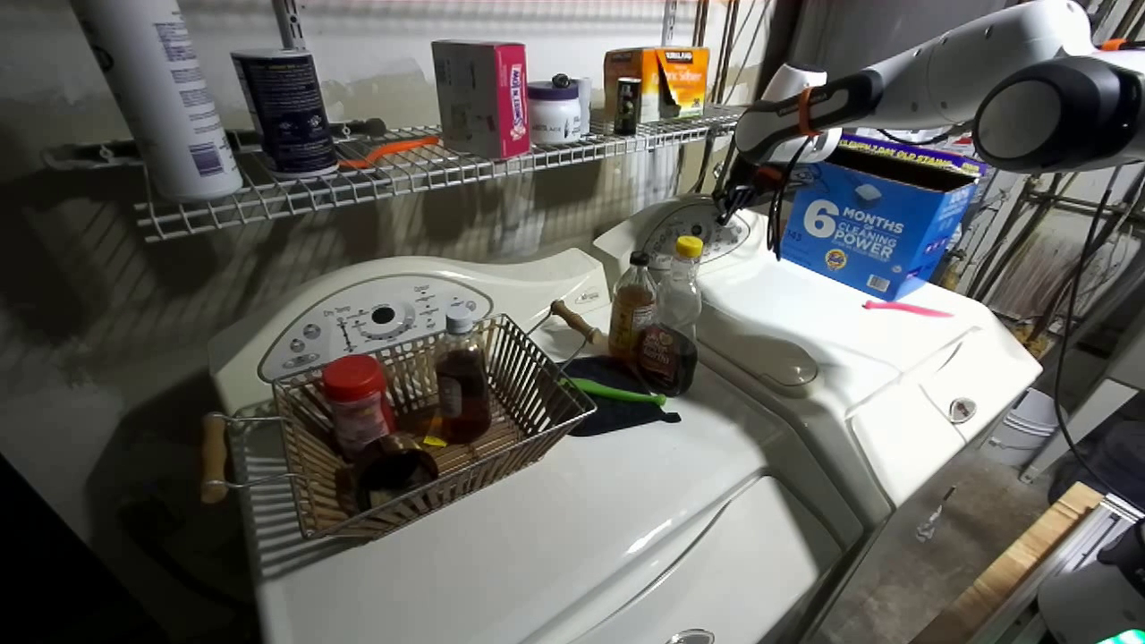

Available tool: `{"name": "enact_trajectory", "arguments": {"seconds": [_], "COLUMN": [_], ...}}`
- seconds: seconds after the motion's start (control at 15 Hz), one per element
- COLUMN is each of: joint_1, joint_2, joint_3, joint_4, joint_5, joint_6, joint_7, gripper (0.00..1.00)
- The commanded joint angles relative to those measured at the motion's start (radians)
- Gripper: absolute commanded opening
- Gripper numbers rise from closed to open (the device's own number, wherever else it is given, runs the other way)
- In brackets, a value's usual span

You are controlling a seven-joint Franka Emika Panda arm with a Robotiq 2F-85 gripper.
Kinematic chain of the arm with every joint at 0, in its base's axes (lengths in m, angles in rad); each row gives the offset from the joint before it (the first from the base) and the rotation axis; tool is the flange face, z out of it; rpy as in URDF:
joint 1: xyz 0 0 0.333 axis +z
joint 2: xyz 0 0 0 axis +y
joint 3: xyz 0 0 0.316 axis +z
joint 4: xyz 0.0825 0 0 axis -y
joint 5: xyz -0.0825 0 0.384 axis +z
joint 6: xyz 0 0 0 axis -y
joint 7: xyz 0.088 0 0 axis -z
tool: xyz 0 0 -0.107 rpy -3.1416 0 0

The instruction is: Press a button on the right washing machine

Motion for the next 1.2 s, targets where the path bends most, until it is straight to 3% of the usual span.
{"name": "enact_trajectory", "arguments": {"seconds": [0.0,0.33,0.4,0.47,0.8,1.13], "joint_1": [0.056,0.055,0.036,0.023,-0.028,-0.030], "joint_2": [0.079,0.026,-0.004,-0.023,-0.167,-0.313], "joint_3": [-0.052,-0.067,-0.047,-0.033,0.018,0.045], "joint_4": [0.092,0.049,0.022,0.001,-0.141,-0.234], "joint_5": [-0.042,-0.088,-0.079,-0.074,-0.067,-0.055], "joint_6": [0.015,-0.044,-0.065,-0.073,-0.208,-0.479], "joint_7": [0.173,0.154,0.112,0.072,-0.176,-0.297], "gripper": [0.00,0.00,0.26,0.27,0.61,0.95]}}
